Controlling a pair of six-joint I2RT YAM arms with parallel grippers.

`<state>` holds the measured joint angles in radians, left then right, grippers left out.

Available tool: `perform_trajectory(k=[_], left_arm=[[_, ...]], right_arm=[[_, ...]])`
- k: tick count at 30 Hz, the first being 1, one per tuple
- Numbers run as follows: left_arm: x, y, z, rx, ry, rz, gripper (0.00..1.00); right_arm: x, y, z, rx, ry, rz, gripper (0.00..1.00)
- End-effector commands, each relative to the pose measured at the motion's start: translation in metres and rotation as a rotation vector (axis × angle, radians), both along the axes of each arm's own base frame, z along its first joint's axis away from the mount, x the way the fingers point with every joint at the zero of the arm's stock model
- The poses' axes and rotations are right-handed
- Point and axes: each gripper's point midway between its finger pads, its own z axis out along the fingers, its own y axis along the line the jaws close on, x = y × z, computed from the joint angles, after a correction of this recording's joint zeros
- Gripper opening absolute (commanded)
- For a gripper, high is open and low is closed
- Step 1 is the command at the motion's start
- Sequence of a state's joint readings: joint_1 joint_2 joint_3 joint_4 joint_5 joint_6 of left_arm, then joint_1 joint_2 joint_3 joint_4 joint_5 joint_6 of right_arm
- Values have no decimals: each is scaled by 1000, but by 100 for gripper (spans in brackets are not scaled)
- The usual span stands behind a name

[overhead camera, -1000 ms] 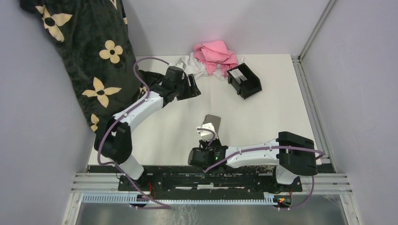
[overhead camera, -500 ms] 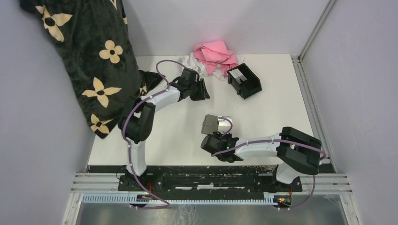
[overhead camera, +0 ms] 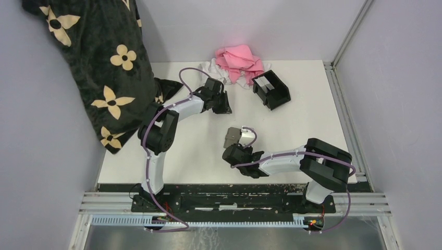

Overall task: Put the credit cards into the card holder
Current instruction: Adjust the card holder at the center of the board.

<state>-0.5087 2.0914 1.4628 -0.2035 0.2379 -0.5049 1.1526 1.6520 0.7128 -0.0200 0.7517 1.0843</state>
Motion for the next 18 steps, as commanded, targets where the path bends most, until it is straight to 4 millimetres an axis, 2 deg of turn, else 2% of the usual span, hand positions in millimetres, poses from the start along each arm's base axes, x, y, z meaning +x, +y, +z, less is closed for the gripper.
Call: perform_trajectory(k=[1, 11, 18], left_arm=[[3, -12, 6, 13, -52, -75, 19], [-15, -14, -18, 92, -10, -130, 9], [-27, -4, -33, 175, 17, -131, 7]], right_arm=[[6, 5, -6, 56, 10, -14, 1], [18, -16, -15, 45, 25, -55, 1], [27, -30, -14, 27, 23, -78, 0]])
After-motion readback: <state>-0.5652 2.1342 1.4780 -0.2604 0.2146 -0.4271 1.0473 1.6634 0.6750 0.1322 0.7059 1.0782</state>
